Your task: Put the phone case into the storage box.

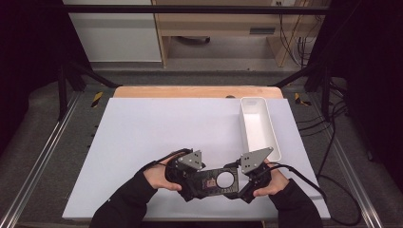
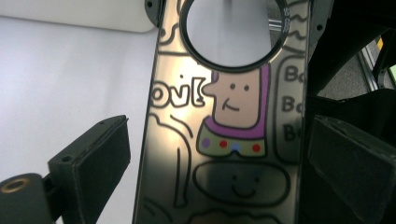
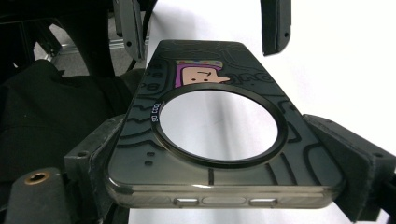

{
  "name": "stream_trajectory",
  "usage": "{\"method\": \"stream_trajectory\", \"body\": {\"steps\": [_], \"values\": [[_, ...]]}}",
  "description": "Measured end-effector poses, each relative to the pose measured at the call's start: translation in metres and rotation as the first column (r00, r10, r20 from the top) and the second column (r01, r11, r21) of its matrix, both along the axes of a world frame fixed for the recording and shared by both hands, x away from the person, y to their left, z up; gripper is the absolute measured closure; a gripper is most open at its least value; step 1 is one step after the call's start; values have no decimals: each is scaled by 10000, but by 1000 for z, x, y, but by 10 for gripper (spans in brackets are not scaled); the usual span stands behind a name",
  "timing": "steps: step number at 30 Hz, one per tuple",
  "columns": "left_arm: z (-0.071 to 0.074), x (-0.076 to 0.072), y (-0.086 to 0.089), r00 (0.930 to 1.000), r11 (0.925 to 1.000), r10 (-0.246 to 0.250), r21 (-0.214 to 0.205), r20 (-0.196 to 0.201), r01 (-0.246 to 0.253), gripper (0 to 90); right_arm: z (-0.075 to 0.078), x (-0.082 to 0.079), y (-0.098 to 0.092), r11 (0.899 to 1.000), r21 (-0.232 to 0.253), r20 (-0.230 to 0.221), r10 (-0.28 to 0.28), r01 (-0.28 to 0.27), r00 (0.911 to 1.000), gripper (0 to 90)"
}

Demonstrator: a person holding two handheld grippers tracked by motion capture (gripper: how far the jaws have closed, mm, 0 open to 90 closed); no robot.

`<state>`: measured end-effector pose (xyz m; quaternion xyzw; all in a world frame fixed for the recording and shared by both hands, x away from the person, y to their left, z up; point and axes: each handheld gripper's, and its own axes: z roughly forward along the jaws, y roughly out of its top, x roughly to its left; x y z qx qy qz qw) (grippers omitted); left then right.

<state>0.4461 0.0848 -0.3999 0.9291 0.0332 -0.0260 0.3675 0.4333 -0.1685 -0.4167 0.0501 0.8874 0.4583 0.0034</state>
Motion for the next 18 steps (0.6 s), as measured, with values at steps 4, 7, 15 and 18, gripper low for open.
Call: {"method": "stream_trajectory", "body": {"steps": [4,7,15,18], "values": [[1,0,3,9999,9997,5,245,109,-8,27,1,0,-1,9999,-121,1,-11,11,10000,127],[0,0,3,9999,9985,13,540,126,-19,20,2,0,-2,9999,-135,-58,-27,27,10000,127],[-3,1,0,9997,9897,-178,1424,194,148,17,5,1,0,9992,-392,-21,-23,22,10000,127],[-3,2,-2,9993,9840,-274,1770,270,222,19,8,2,2,9986,-524,-7,-34,33,10000,127]]}}
